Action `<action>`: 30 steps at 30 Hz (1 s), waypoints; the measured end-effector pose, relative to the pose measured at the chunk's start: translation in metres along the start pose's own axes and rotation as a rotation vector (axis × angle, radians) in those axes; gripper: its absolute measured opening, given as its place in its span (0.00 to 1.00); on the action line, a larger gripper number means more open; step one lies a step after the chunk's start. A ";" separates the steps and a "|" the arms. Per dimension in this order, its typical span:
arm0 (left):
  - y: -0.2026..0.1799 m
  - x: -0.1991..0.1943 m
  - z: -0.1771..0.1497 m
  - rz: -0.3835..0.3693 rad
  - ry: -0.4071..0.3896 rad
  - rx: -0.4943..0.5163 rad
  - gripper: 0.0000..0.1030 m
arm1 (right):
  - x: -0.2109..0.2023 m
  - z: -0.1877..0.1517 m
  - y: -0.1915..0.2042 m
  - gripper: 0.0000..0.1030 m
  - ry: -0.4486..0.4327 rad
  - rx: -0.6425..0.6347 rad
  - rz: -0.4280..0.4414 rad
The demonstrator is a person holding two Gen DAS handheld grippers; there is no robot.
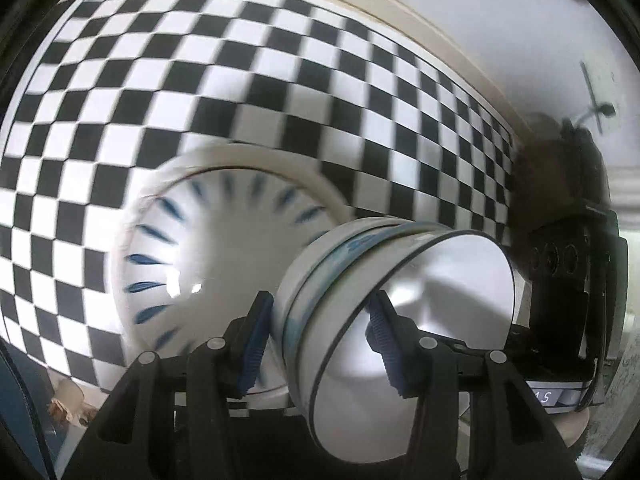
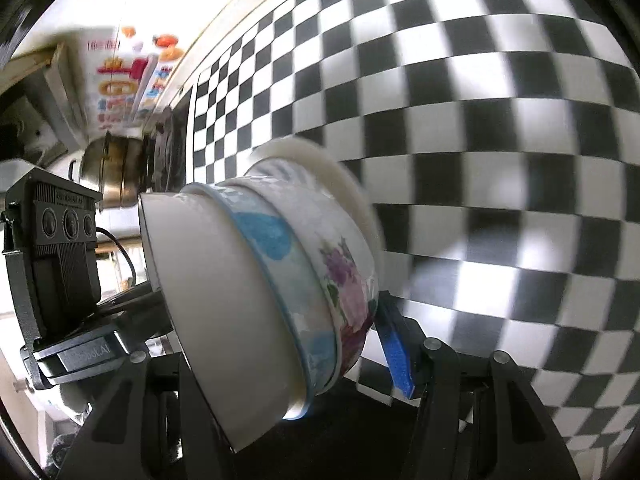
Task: Organize plates and bowls
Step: 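Lift the bowl stack with both grippers over the plate stack, then lower the bowl stack onto the black-striped plate and open both grippers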
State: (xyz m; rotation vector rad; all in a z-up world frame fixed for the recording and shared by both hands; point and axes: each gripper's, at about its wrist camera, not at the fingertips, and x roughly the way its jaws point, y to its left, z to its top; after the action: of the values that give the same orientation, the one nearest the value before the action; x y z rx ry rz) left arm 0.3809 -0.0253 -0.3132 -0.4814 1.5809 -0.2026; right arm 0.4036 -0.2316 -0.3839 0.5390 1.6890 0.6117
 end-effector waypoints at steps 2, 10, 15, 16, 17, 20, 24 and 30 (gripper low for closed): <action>0.016 -0.002 0.002 0.005 -0.002 -0.025 0.45 | 0.017 0.005 0.011 0.56 0.025 -0.013 0.000; 0.055 0.001 0.012 0.013 0.012 -0.082 0.45 | 0.068 0.024 0.037 0.56 0.079 -0.029 -0.008; 0.064 0.005 0.018 0.010 0.031 -0.085 0.45 | 0.082 0.031 0.042 0.56 0.091 -0.015 -0.015; 0.065 0.007 0.019 0.010 0.035 -0.087 0.44 | 0.085 0.032 0.042 0.56 0.092 -0.012 -0.018; 0.066 0.008 0.019 0.011 0.038 -0.087 0.45 | 0.084 0.032 0.041 0.56 0.094 -0.009 -0.021; 0.070 0.009 0.020 0.000 0.043 -0.090 0.45 | 0.087 0.034 0.040 0.55 0.093 -0.004 -0.033; 0.070 0.009 0.023 -0.001 0.043 -0.081 0.46 | 0.085 0.034 0.039 0.55 0.089 0.000 -0.038; 0.071 0.007 0.022 0.022 0.040 -0.073 0.47 | 0.083 0.034 0.043 0.54 0.088 -0.009 -0.064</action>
State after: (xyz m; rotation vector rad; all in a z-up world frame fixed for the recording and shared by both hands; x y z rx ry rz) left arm 0.3902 0.0389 -0.3507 -0.5194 1.6367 -0.1386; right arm 0.4218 -0.1414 -0.4225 0.4551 1.7790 0.6040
